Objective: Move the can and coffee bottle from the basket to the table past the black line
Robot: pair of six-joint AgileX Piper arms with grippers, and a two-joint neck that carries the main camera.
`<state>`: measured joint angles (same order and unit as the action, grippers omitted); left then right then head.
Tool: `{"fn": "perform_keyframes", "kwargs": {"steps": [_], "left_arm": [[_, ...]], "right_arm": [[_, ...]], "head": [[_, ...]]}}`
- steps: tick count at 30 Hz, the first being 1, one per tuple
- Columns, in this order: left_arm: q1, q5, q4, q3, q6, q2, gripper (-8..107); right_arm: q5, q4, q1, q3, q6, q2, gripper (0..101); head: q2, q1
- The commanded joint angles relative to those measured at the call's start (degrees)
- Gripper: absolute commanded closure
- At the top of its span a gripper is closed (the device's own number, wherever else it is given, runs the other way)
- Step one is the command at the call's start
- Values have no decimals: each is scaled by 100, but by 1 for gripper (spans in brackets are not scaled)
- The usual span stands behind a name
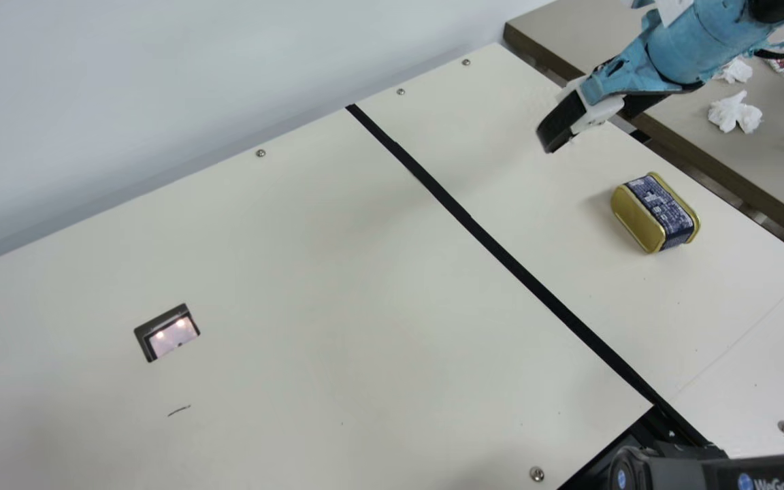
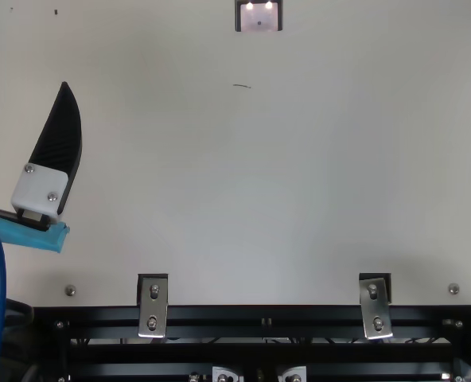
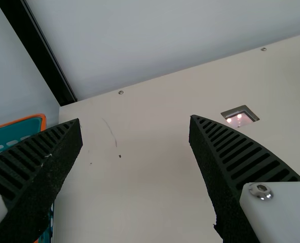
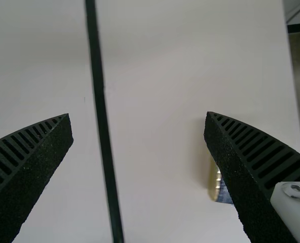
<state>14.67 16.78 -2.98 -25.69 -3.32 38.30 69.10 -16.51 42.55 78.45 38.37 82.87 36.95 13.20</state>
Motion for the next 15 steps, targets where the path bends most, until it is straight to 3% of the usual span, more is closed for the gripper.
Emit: {"fn": "perform_keyframes", "kwargs": {"steps": [1,5,7,8,15], "left_arm": [[0,0,0,0,0,0,9],[0,0,0,0,0,0,9],[0,0,0,0,0,0,9],[0,0,0,0,0,0,9],[0,0,0,0,0,0,9]], "right_arm": [[81,-588,-27,-367,66,-157,0],[81,-1072,-180,-882,192,-487,0],[81,-939,-144,-831,216,-742,0],[91,-1001,-181,-828,217,-533,0],[81,-1052,-216,-854,161,-770,0]], "head": [[131,32],[131,32],[131,32],[131,32],[131,32]]}}
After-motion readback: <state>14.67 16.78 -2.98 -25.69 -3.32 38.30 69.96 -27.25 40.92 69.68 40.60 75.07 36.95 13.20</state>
